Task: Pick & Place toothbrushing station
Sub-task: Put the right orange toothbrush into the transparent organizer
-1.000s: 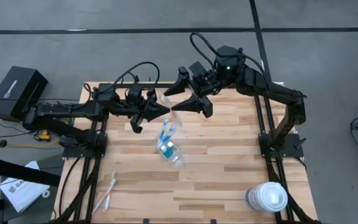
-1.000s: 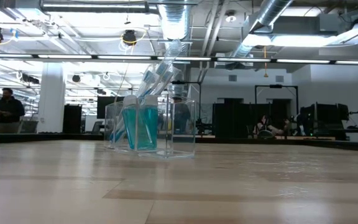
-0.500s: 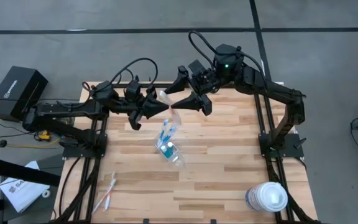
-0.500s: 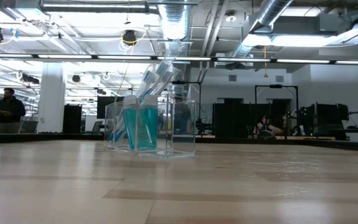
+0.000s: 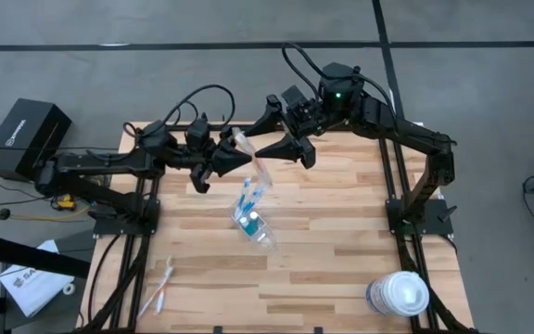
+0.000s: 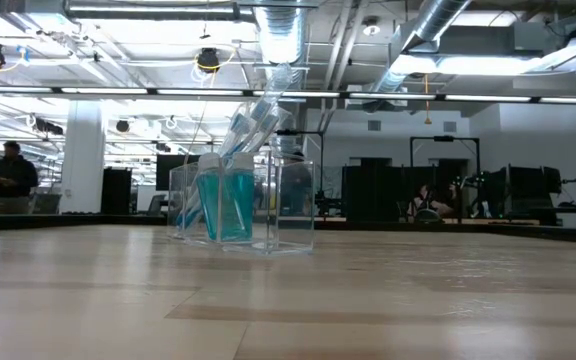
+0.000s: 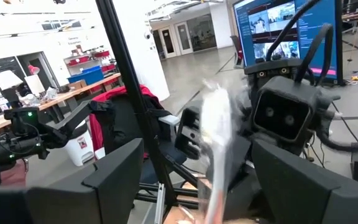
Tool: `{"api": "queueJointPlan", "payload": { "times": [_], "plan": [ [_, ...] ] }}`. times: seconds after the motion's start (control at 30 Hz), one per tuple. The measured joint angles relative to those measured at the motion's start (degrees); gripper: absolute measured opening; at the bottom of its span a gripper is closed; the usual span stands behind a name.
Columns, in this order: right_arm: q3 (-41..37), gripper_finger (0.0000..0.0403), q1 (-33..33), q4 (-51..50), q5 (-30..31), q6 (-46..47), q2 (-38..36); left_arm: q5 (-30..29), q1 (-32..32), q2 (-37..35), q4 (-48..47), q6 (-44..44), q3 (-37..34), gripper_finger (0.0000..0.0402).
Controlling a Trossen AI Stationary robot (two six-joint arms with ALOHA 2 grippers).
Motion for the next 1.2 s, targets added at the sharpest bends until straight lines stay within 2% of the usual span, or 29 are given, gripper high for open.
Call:
{"api": "queueJointPlan", "payload": {
  "times": [0.23, 0.4, 0.8, 0.97, 1.2],
  "plan": [
    [0.0, 0.0289, 0.0, 0.1, 0.0, 0.0, 0.0, 1.5, 0.0, 3.1, 1.7, -1.3, 0.7, 0.0000],
    [0.0, 0.0289, 0.0, -0.1, 0.0, 0.1, 0.0, 3.5, 0.5, 6.0, 2.3, -1.3, 3.9, 0.0000],
    [0.0, 0.0279, -0.3, -0.2, 0.0, 1.0, 0.0, 7.0, 2.6, 5.4, 1.4, -1.3, 4.1, 0.0000],
    [0.0, 0.0230, -0.4, -0.2, -1.0, 1.0, 0.0, 7.2, 2.6, 5.5, 0.9, -1.3, 4.1, 0.0000],
    [0.0, 0.0107, -0.5, 0.0, -1.5, 0.6, 0.0, 7.2, 2.6, 5.5, 0.7, -1.5, 4.1, 0.0000]
  ]
}}
